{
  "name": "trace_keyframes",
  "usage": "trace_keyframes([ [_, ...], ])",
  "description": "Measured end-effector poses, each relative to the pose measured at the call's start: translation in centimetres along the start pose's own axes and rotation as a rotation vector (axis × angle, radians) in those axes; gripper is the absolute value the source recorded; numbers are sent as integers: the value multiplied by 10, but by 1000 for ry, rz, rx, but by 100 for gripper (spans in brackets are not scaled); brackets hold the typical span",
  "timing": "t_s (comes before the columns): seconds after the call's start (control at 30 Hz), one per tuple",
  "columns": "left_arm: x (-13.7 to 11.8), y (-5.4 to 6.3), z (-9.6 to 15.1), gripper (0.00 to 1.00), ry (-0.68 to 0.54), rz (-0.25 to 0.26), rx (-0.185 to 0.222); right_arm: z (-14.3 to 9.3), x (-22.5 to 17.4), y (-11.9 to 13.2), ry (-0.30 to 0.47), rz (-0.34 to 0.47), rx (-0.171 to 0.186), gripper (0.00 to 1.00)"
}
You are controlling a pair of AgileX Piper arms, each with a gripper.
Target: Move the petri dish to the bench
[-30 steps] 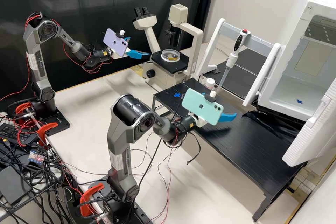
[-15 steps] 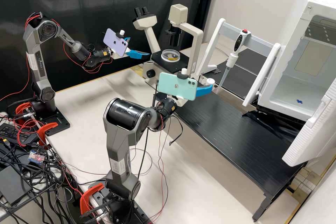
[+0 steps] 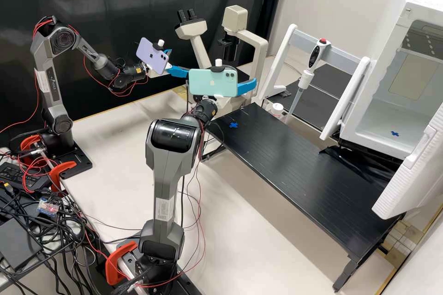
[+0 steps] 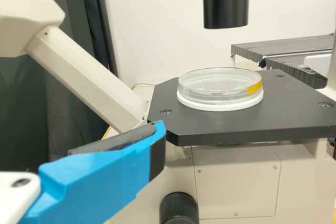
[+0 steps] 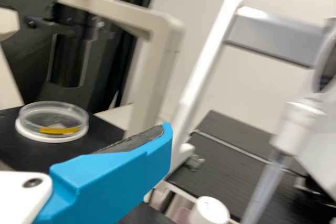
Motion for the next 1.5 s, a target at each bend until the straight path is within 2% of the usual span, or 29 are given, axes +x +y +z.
trace_keyframes([
  [0.17,0,0,0,100,0,0,0,-10,25,-11,-10,-62,38,100],
  [0.4,0,0,0,100,0,0,0,-15,55,-20,-35,-96,97,100],
  [0.6,0,0,0,100,0,0,0,-20,76,-24,-49,-109,81,100],
  [0.8,0,0,0,100,0,0,0,-32,91,-33,-36,-111,29,100],
  [1.0,0,0,0,100,0,0,0,-44,104,-44,-37,-147,23,100],
  [1.13,0,0,0,100,0,0,0,-46,115,-49,-55,-150,55,100],
  [1.3,0,0,0,100,0,0,0,-45,127,-58,-87,-172,114,100],
  [1.43,0,0,0,100,0,0,0,-43,138,-65,-110,-185,137,100],
  [1.5,0,0,0,100,0,0,0,-40,142,-70,-130,-191,160,100],
])
